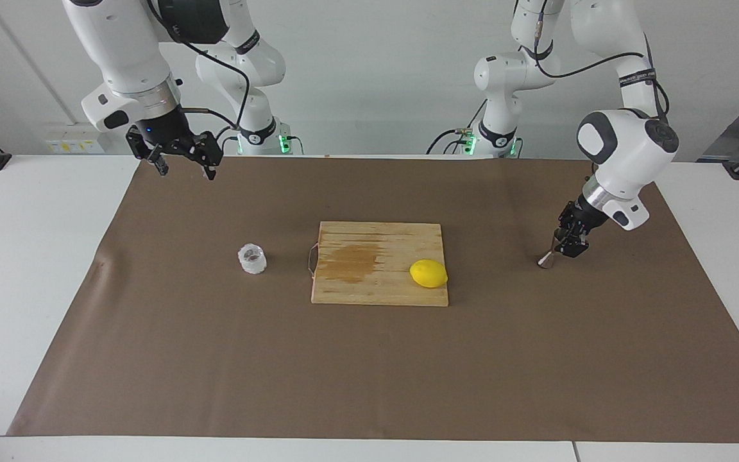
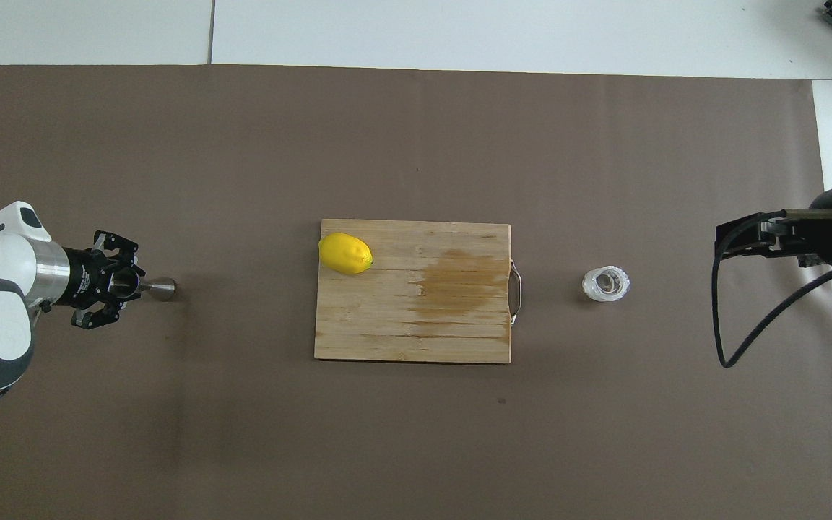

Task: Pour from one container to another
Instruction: 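Close the left gripper on the metal jigger and lift it, then carry the jigger with the left gripper over the cutting board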

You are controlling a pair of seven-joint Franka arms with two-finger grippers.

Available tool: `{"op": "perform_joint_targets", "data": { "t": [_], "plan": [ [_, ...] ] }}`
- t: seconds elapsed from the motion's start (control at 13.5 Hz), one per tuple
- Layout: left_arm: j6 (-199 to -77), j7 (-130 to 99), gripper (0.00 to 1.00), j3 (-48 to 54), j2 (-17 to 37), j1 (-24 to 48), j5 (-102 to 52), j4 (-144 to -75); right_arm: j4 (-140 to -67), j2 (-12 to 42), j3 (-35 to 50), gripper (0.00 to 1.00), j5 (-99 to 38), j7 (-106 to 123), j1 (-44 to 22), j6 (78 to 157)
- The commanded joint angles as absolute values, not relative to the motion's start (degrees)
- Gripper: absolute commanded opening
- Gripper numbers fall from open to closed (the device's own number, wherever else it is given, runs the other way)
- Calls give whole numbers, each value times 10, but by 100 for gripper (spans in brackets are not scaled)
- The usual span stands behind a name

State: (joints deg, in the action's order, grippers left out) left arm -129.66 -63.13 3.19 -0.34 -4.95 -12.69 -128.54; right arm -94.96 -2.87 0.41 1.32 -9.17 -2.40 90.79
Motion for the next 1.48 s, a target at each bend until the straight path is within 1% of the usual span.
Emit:
{"op": "perform_joint_targets", "data": {
  "t": [0.0, 0.07, 0.15, 0.22, 0.52, 0.66, 0.81, 0.96, 1.11, 1.33, 1.4],
  "plan": [
    [-1264, -635, 8, 32, 6, -45, -134, -1253, -967, -42, 7, 100, 14, -76, -19, 923],
    [-1240, -635, 8, 32, 8, -41, -134, -1231, -967, -43, 7, 100, 14, -77, -20, 923],
    [-1221, -633, 1, 32, 8, -41, -132, -1214, -967, -42, 7, 100, 14, -77, -20, 925],
    [-1207, -633, 0, 34, 6, -40, -128, -1200, -967, -42, 7, 100, 14, -77, -20, 931],
    [-1155, -649, 0, 37, -15, 1, -124, -1163, -967, -42, 7, 100, 14, -76, -20, 930],
    [-1151, -709, 0, 37, -29, 49, -119, -1161, -967, -42, 7, 100, 14, -76, -20, 930],
    [-1152, -795, 0, 37, -29, 115, -75, -1154, -968, -43, 7, 100, 14, -77, -21, 932],
    [-1157, -841, 0, 37, -29, 160, -71, -1152, -968, -43, 7, 100, 14, -76, -20, 930],
    [-1171, -911, 0, 38, -19, 201, -70, -1141, -971, -43, 7, 100, 13, -76, -20, 932],
    [-1179, -1010, 0, 38, 36, 261, -70, -1080, -978, -47, 8, 100, 13, -76, -21, 933],
    [-1181, -1026, 0, 38, 39, 272, -70, -1072, -978, -47, 8, 100, 13, -75, -21, 933]
  ]
}}
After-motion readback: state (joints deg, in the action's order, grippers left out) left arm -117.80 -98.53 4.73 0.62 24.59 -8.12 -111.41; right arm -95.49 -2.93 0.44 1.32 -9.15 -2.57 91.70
